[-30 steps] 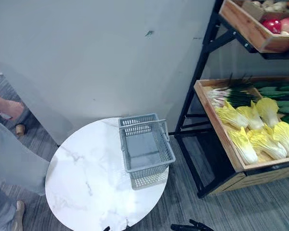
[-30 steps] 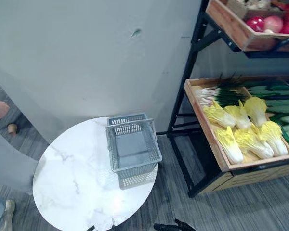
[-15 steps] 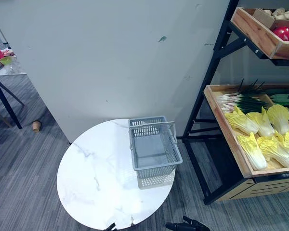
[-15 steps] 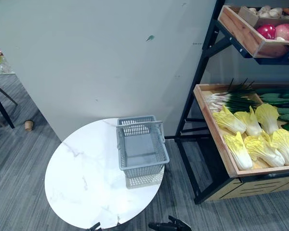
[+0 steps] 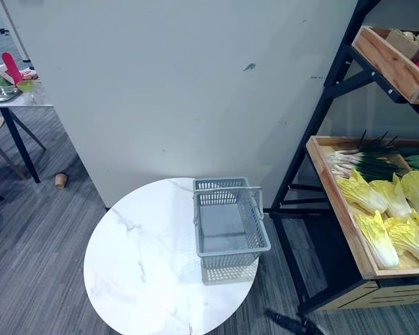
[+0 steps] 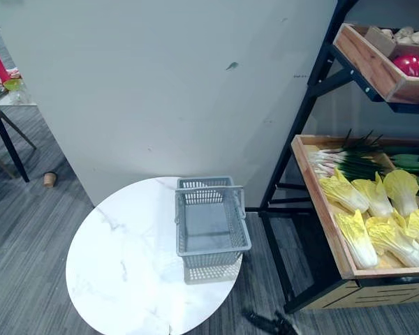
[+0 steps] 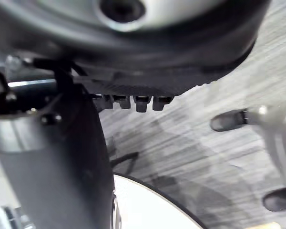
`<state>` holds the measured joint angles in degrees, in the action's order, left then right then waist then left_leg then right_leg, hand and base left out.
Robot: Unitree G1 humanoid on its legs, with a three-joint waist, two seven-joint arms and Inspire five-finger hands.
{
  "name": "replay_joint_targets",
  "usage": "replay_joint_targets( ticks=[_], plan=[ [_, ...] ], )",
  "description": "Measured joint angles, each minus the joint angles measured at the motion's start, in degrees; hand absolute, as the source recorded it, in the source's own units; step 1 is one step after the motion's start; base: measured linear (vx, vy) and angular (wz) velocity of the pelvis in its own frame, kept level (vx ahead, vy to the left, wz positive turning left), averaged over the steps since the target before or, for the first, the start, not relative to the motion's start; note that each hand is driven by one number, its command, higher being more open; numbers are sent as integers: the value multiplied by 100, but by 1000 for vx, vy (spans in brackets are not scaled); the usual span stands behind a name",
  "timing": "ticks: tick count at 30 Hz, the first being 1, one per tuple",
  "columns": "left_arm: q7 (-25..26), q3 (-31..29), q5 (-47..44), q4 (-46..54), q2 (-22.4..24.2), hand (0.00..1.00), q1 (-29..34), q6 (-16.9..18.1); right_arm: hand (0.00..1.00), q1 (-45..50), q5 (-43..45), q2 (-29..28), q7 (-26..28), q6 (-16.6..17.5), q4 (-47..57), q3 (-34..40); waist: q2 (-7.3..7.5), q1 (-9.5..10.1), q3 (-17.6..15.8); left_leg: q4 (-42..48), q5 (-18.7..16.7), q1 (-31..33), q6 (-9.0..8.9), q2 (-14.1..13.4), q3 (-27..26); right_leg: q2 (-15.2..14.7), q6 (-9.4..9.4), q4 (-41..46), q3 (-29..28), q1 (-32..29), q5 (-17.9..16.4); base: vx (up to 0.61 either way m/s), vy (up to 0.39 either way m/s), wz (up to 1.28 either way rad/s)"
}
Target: Pick vegetable in the basket
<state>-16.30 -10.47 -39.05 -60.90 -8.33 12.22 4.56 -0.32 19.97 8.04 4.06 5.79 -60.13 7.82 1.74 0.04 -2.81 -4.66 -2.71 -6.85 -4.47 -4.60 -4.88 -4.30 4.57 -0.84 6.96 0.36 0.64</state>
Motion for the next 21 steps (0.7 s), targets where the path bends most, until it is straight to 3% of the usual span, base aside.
replay_joint_targets(
  ticks=[9,17,21],
  plan=[
    [-54,13,33,473,3,100,-81,-4,100,-333,-580,317,94,-101,753,-371,8,44,9,140,-67,1,-26,4,-179,-45,16,-2,-86,16,84,-15,14,-7],
    [-30,23,230,473,100,100,45,-67,100,-617,-1170,502,545,-716,1351,-898,17,135,5,90,-13,99,21,27,-190,-61,42,-93,-49,-32,170,-25,6,0],
    [-30,25,527,475,143,100,59,-146,100,-966,-1445,602,669,-806,1460,-1017,25,146,2,39,35,113,25,65,-101,-108,82,-157,49,-26,207,30,9,11]
  ],
)
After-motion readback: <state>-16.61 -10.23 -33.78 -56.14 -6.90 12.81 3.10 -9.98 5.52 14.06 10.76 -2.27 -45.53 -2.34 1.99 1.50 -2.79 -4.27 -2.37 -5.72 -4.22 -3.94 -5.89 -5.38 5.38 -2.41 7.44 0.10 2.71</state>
